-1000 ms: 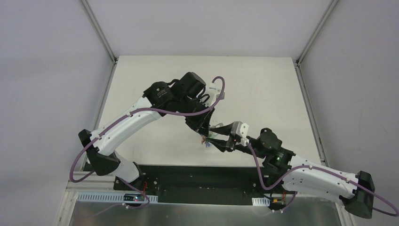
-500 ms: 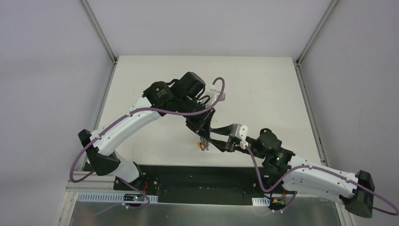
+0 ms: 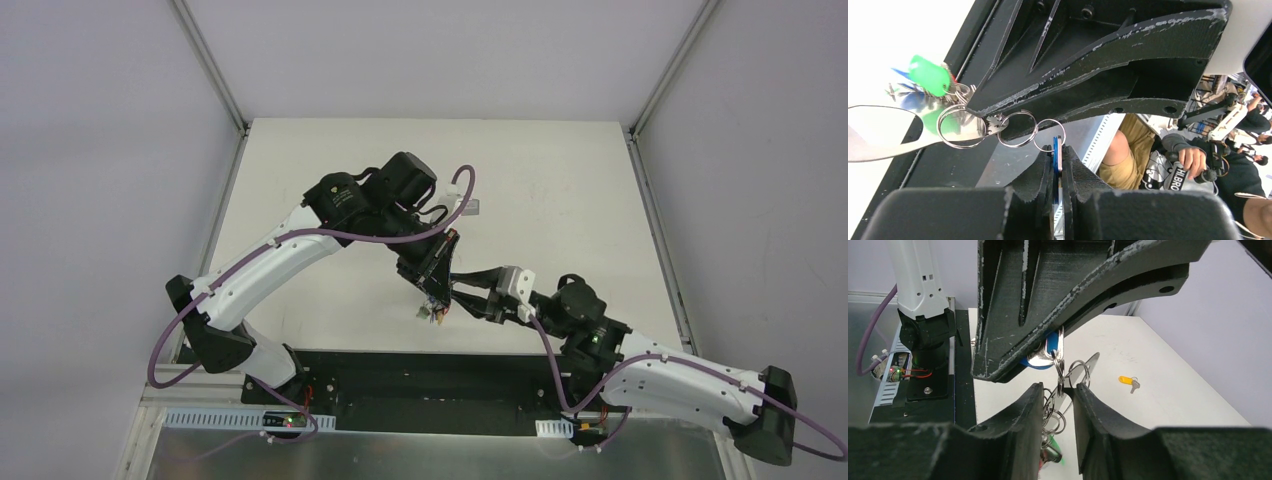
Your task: Remove the keys from the keyring
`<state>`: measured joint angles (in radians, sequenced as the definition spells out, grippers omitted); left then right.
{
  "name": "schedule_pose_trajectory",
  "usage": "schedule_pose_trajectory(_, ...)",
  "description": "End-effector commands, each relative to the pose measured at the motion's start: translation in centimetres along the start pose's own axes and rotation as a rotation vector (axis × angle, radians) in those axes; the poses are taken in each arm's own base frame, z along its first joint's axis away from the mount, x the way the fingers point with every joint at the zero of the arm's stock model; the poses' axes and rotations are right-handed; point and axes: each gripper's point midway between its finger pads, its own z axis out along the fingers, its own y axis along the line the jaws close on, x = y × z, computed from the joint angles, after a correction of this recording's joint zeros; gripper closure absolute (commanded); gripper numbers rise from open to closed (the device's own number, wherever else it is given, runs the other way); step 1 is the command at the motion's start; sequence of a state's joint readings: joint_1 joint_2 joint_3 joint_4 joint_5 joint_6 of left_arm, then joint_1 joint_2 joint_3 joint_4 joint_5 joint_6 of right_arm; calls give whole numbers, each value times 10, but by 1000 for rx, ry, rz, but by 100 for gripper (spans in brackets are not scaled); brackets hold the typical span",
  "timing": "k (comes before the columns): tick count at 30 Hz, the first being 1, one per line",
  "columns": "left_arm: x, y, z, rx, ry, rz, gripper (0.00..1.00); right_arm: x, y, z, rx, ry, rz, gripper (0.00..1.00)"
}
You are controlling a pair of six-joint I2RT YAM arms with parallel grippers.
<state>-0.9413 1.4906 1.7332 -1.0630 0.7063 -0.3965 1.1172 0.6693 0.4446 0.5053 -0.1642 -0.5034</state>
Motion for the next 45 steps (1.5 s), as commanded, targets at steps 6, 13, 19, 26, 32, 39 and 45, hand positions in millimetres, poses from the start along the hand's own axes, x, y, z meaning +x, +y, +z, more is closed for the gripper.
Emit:
schedule_pose_trajectory(6, -7, -14, -12, 66, -27, -31, 100, -30, -4, -8, 18, -109, 4, 66)
schedule_pose_trajectory(13, -9, -10, -11, 58, -28, -37, 100, -43, 0, -13, 1, -147, 36, 67)
schedule_pose_trajectory(19, -10, -10, -12, 55, -35, -37, 100, -46, -1, -15, 5, -142, 46, 98)
schedule_pose_trajectory(26, -13, 9, -19, 10, -73, -103, 100, -53, -7, -24, 52, -177, 91, 100)
schedule_pose_trajectory(32, -7, 21, -10, -5, -39, -128, 100, -73, -15, -36, 112, -334, 131, 100)
schedule_pose_trajectory(39, -11, 22, -16, -32, -80, -92, 100, -52, -12, -32, 108, -215, 176, 64)
schedule_pose_trajectory(45, -12, 12, -20, 6, -81, -78, 100, -40, -5, -36, 84, -175, 190, 62)
